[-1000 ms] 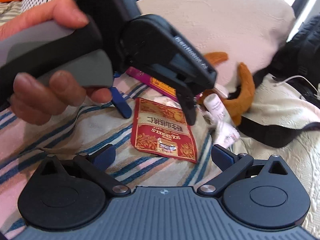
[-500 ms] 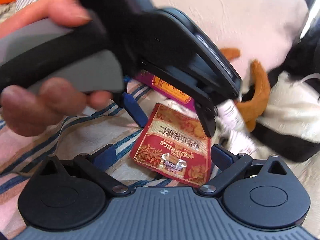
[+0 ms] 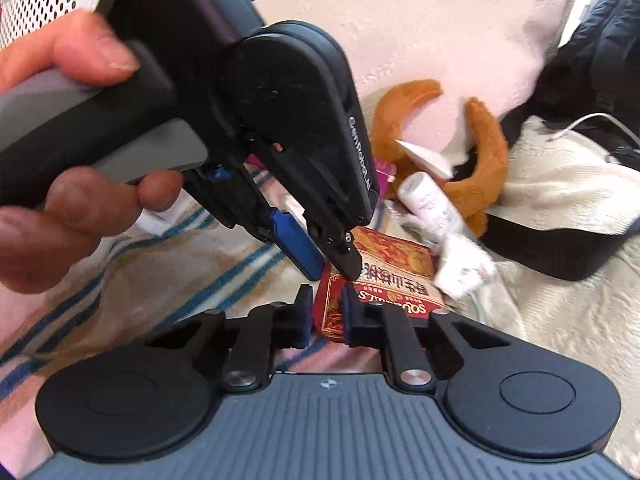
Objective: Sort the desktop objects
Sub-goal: 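Lift the red packet with the left gripper toward the white basket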
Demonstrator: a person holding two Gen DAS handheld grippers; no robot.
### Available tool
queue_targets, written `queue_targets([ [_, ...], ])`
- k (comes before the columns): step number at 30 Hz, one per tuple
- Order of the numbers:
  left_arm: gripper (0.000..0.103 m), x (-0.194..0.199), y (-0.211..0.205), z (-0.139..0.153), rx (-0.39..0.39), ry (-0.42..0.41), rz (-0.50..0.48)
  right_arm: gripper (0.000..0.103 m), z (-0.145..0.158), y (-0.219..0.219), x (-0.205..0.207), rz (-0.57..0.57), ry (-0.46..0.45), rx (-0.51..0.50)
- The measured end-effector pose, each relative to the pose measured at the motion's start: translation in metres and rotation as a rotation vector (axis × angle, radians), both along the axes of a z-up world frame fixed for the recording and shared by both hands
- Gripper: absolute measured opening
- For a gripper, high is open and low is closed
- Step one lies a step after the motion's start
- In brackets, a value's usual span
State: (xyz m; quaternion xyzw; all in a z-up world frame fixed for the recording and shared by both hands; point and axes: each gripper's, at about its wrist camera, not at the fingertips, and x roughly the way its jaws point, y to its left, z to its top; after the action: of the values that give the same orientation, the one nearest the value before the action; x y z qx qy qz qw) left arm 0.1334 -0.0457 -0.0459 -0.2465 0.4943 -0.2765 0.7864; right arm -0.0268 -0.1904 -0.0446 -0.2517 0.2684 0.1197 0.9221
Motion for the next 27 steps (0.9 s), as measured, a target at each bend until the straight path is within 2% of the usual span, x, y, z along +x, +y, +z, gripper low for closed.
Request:
queue_targets([
  [5,0.021,-0.005,-0.013,0.008,-0.012,-0.024,-0.014,0.012,0.007,-0.010,-0.008,-0.064,-0.039,0.007],
  [6,0.036,-0.006,-0.019,0.010,-0.004,-0.036,-0.018,0.012,0.008,-0.012,-0.008,-0.076,-0.042,0.003],
  [8,0.045,-0.007,-0.027,0.013,0.025,-0.059,0.005,0.013,0.008,-0.015,-0.009,-0.092,-0.039,0.006],
  [10,0.071,-0.006,-0.034,0.014,0.037,-0.068,0.025,0.014,0.008,-0.015,-0.010,-0.102,-0.046,-0.014],
  [12,0.082,-0.005,-0.039,0.017,0.027,-0.077,0.057,0.016,0.008,-0.014,-0.009,-0.114,-0.055,-0.041],
  [15,0.084,0.000,-0.048,0.018,0.033,-0.072,0.059,0.023,0.009,-0.018,-0.008,-0.120,-0.063,-0.042],
  [16,0.085,0.001,-0.050,0.018,0.041,-0.072,0.063,0.032,0.007,-0.019,-0.005,-0.123,-0.070,-0.048],
  [17,0.085,0.002,-0.050,0.017,0.045,-0.067,0.067,0.052,0.005,-0.019,-0.003,-0.131,-0.088,-0.068],
  [19,0.083,0.005,-0.052,0.015,0.037,-0.057,0.073,0.070,0.001,-0.017,-0.002,-0.135,-0.135,-0.118],
  [20,0.081,0.005,-0.052,0.015,0.038,-0.058,0.080,0.070,-0.001,-0.016,0.001,-0.130,-0.138,-0.130],
  [21,0.072,0.005,-0.052,0.015,0.040,-0.059,0.079,0.069,-0.002,-0.016,0.003,-0.123,-0.122,-0.127],
  [22,0.054,0.005,-0.053,0.015,0.045,-0.061,0.065,0.048,-0.003,-0.016,0.006,-0.118,-0.099,-0.120],
  [23,0.040,0.004,-0.054,0.016,0.051,-0.065,0.041,0.019,-0.005,-0.017,0.008,-0.114,-0.071,-0.113],
  [24,0.021,0.003,-0.055,0.017,0.058,-0.069,0.021,0.018,-0.005,-0.017,0.007,-0.123,-0.073,-0.109],
  [25,0.016,0.000,-0.056,0.019,0.064,-0.091,0.025,0.016,-0.003,-0.018,0.005,-0.124,-0.086,-0.095],
  [27,0.015,-0.010,-0.056,0.026,0.080,-0.149,0.019,0.015,0.003,-0.021,-0.001,-0.128,-0.104,-0.058],
])
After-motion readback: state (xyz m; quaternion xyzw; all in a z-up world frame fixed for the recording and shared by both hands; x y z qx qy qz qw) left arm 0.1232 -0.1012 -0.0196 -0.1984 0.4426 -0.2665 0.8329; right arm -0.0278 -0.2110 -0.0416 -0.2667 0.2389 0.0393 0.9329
